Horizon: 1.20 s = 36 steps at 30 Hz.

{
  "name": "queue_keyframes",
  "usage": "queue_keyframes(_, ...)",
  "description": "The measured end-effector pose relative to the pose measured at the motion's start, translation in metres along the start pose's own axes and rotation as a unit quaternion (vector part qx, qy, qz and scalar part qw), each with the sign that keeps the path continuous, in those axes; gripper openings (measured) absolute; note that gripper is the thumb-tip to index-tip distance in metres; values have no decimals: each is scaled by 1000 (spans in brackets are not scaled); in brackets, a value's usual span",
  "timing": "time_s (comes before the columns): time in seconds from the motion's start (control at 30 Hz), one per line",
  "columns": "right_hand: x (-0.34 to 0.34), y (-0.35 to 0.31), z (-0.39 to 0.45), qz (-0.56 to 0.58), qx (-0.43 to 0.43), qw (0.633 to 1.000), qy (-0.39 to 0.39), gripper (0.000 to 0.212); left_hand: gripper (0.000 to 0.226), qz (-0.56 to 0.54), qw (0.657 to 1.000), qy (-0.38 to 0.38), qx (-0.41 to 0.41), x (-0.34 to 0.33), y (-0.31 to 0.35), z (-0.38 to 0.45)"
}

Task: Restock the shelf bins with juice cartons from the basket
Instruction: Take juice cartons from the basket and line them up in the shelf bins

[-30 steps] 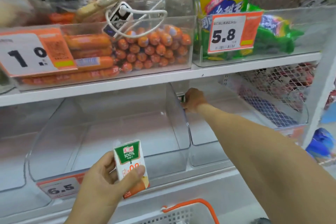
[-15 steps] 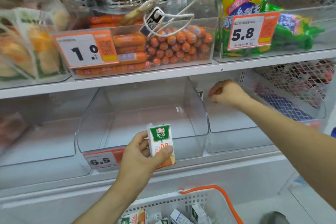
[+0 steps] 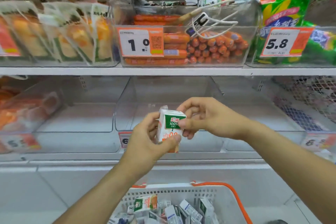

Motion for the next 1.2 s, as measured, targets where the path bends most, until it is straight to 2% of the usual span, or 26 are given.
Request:
queue_keyframes(0.07,-12,-6,18,24,11,1000,-11,38,54,75,997,-3,-34,21,1,4)
queue_keyframes(0.1,-16,-7,29,31,14,999,0,37,59,146,988,13,-49,33,-2,6)
queue_keyframes(0.17,-20,-7,58,36,14,998,53,28,74,292,951,69,-71,57,-11,10)
queue_keyframes(0.23,-20,-2,93,11,-2,993,119,26,85,369,922,104,-58,75,-26,10)
queue_keyframes(0.3,-23,4,133,-31,-24,986,162,32,97,400,910,103,-13,89,-43,6)
queue_keyframes(0.37,-27,10,174,-44,-56,981,180,32,104,421,902,91,24,97,-61,3)
queue_keyframes(0.47,-32,22,231,-68,-109,968,215,33,92,432,897,90,8,100,-80,3)
queue_keyframes(0.57,-39,37,270,-121,-110,954,252,33,82,424,899,110,-19,102,-86,7)
queue_keyframes(0.7,-44,52,300,-138,-108,940,293,32,82,395,912,109,-14,105,-85,6)
queue_keyframes(0.87,-39,56,304,-102,-121,935,318,35,83,405,909,97,-10,104,-86,7)
queue_keyframes(0.97,-41,54,297,-131,-134,928,323,24,83,417,903,103,-14,102,-84,5)
queue_keyframes(1.13,-40,47,277,-183,-157,936,257,29,84,430,897,103,-25,103,-88,4)
queue_keyframes(1.2,-34,36,257,-148,-140,946,251,18,84,434,896,87,-27,103,-86,4)
Point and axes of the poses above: each hand's wrist, its own z-axis towards the middle knuckle, its own x-axis out of the back of the hand, y = z × x, the point moved 2 cm from there along z, towards the middle knuckle, and after that the axes turned 12 degrees about -x, right-handed, at the moved point
